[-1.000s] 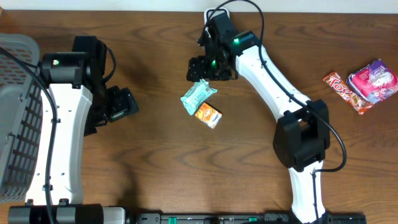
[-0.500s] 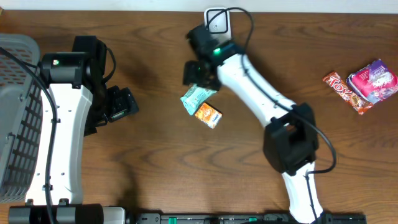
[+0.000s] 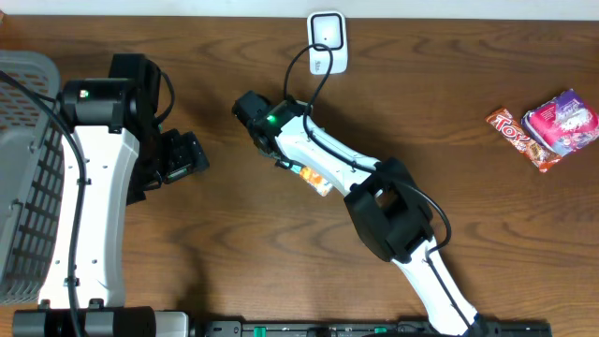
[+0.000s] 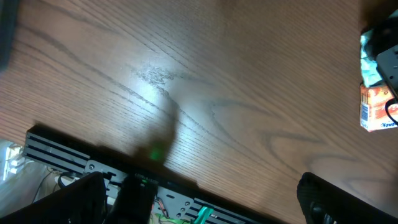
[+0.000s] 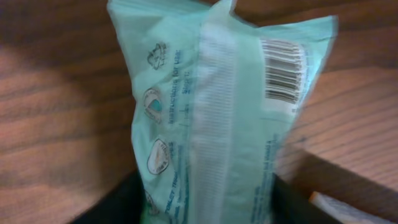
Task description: Scan the item barcode
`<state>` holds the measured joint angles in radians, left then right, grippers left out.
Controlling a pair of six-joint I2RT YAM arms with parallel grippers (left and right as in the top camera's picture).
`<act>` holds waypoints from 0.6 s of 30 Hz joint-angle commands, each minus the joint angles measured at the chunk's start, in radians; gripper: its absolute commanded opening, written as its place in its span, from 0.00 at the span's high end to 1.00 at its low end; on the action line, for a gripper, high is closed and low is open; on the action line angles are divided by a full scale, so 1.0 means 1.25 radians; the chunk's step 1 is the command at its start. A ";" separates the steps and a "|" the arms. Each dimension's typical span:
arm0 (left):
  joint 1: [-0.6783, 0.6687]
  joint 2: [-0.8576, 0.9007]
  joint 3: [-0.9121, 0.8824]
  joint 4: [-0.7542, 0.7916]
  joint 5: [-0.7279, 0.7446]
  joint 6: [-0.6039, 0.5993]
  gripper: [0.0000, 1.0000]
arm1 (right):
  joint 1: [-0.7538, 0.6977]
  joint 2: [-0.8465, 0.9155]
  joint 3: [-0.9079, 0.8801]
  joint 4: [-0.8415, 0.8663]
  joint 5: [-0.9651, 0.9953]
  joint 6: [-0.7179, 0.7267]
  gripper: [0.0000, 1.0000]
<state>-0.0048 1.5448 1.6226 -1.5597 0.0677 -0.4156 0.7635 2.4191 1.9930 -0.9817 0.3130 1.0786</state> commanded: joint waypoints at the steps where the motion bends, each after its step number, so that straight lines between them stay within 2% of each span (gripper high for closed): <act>1: 0.002 0.003 -0.002 -0.002 -0.013 -0.004 0.02 | -0.009 0.005 -0.001 -0.002 0.047 0.020 0.62; 4: 0.002 0.003 -0.002 -0.002 -0.013 -0.004 0.02 | -0.020 0.005 0.000 -0.002 0.043 -0.006 0.66; 7: 0.002 0.003 -0.002 -0.002 -0.013 -0.004 0.02 | -0.037 0.002 0.005 -0.002 0.012 -0.054 0.77; 13: 0.002 0.003 -0.002 -0.002 -0.013 -0.004 0.02 | -0.086 -0.038 0.007 0.002 -0.105 -0.159 0.77; 16: 0.002 0.003 -0.002 -0.002 -0.013 -0.004 0.02 | -0.129 -0.075 0.007 0.001 -0.209 -0.268 0.77; 18: 0.002 0.003 -0.002 -0.002 -0.013 -0.004 0.02 | -0.171 -0.105 0.007 -0.009 -0.316 -0.393 0.77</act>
<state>-0.0048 1.5448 1.6226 -1.5597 0.0677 -0.4156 0.6266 2.3867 1.9957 -0.9802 0.1211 0.8326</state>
